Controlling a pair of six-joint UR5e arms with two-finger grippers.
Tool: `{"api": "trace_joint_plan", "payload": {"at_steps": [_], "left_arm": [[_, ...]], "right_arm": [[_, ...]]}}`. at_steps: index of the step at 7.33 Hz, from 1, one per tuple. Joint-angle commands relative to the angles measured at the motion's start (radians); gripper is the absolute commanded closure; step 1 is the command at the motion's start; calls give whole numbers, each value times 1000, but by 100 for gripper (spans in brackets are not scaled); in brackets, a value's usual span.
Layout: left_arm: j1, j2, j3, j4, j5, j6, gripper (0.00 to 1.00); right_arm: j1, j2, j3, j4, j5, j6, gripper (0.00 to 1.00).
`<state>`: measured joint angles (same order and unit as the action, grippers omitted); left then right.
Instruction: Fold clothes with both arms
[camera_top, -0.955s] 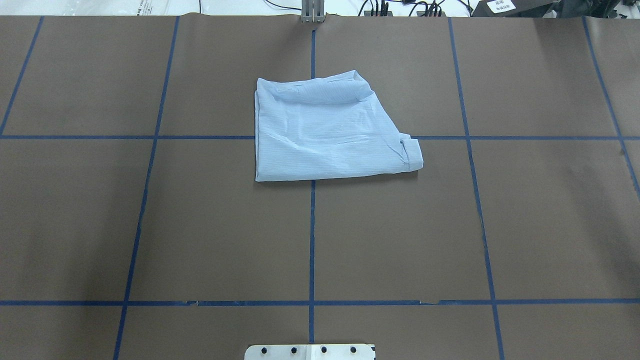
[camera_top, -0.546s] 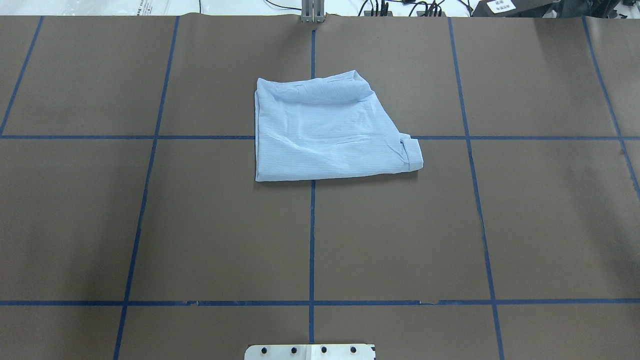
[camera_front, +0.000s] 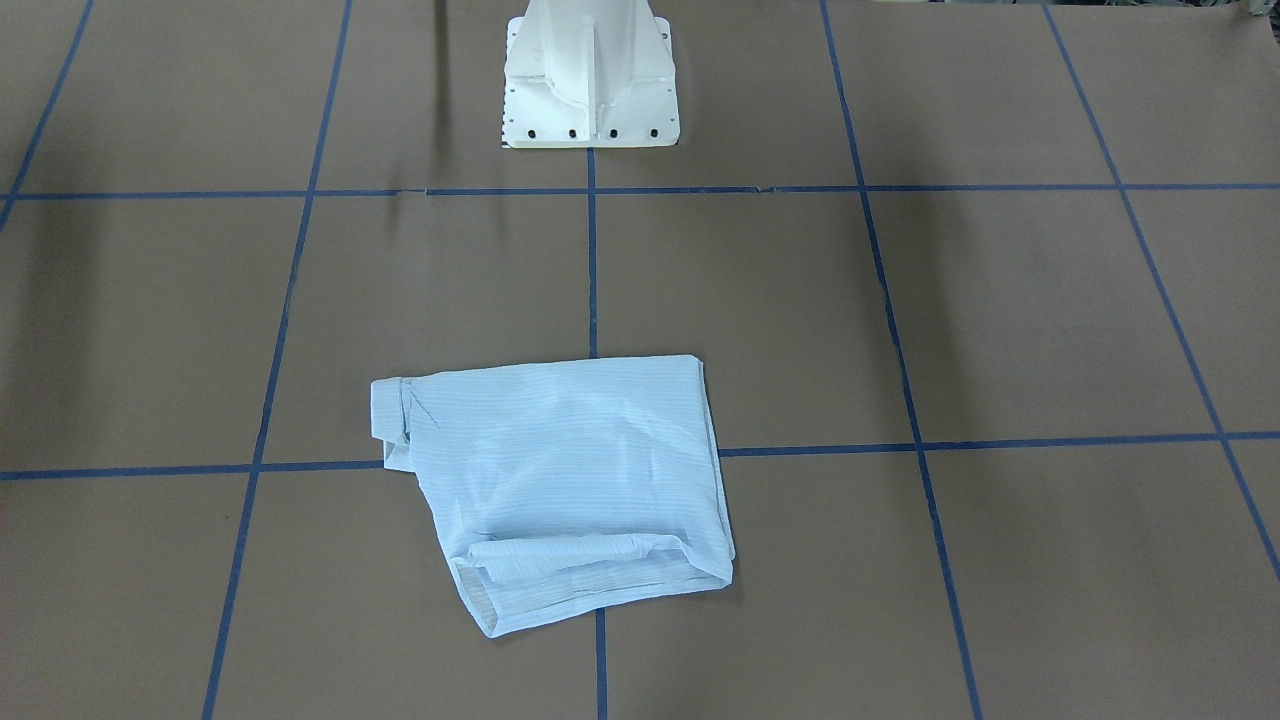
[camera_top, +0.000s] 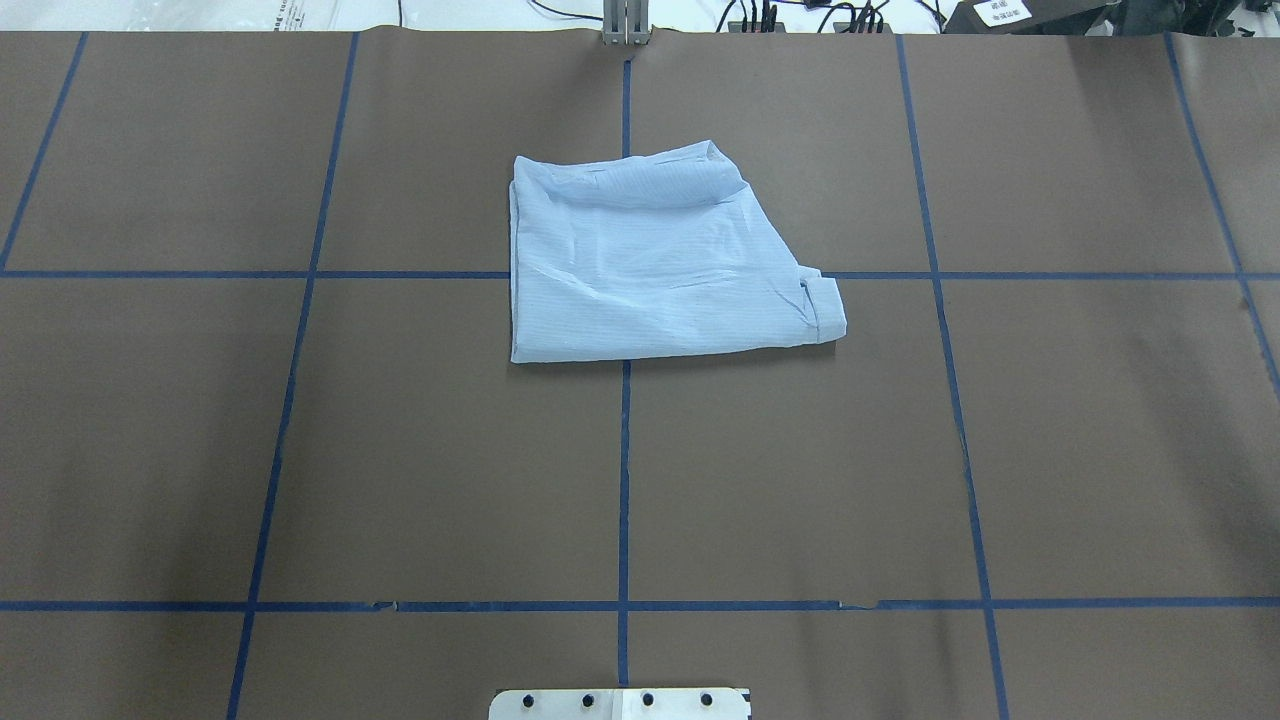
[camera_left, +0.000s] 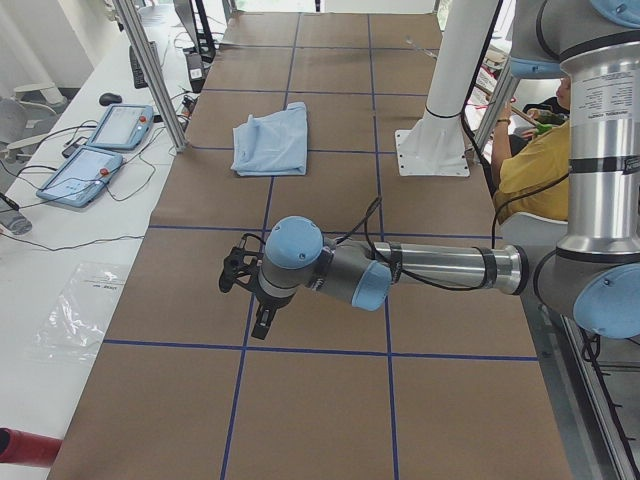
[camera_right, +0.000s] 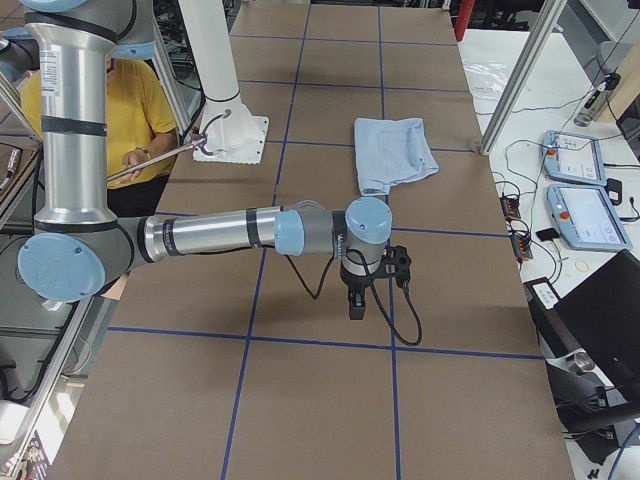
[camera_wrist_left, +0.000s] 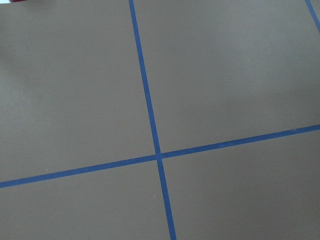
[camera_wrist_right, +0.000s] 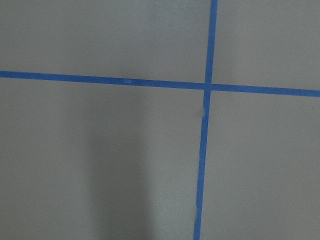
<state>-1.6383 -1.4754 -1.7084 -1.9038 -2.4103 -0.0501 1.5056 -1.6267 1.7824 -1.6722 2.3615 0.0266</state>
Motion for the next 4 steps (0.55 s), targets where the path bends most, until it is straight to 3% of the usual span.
{"api": "trace_joint_plan", "payload": {"at_steps": [1,4], "left_arm": [[2,0,1,0,2,1,0],[3,-14,-1,-4,10,3,0]], "right_arm": [[-1,2,0,2,1,-7,0],[-1,10,-1,0,-1,-8,0]]}}
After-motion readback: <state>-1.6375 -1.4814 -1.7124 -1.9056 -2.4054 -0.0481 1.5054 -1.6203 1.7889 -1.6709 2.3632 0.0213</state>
